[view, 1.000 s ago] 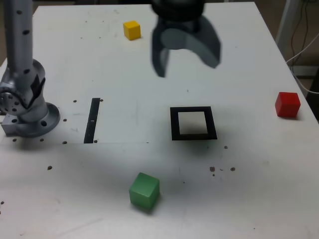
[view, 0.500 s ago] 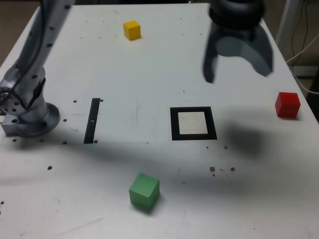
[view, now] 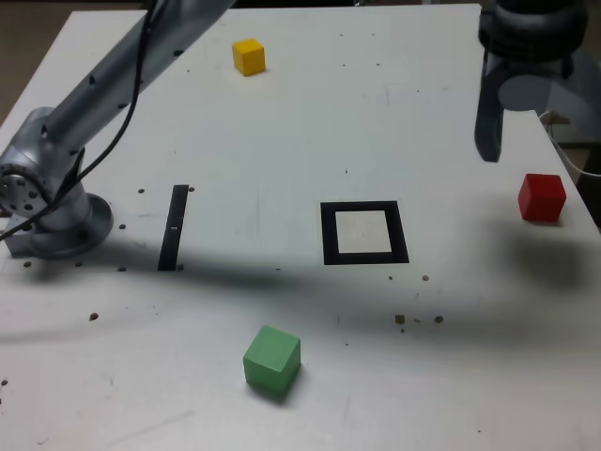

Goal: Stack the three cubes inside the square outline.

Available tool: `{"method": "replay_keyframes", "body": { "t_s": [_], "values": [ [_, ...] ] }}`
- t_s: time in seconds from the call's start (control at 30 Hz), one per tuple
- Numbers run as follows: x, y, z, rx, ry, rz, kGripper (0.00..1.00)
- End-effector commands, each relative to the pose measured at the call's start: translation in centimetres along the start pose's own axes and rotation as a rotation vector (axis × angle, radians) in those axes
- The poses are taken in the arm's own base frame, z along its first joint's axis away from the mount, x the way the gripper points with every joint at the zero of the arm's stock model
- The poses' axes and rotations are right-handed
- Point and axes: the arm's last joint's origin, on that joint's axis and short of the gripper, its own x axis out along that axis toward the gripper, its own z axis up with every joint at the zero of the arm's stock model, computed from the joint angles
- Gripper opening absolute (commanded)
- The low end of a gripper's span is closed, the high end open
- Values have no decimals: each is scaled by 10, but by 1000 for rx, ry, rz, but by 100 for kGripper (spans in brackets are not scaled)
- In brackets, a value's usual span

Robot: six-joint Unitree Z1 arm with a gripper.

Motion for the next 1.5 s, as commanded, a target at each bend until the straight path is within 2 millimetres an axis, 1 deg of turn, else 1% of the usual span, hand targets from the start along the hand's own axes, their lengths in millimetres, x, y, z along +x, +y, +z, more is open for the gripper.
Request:
{"method": "replay_keyframes", "body": {
  "t_s": [0.0, 0.27, 0.67, 0.97, 1.23, 1.47],
  "values": [
    [14, 2, 4, 6, 31, 1, 100],
    [41, 5, 14, 15, 70, 25, 100],
    [67, 8, 18, 59, 123, 32, 100],
    [74, 10, 23, 69, 110, 36, 100],
    [66, 7, 27, 86, 67, 47, 97],
    [70, 5, 28, 88, 73, 32, 97]
  ]
}}
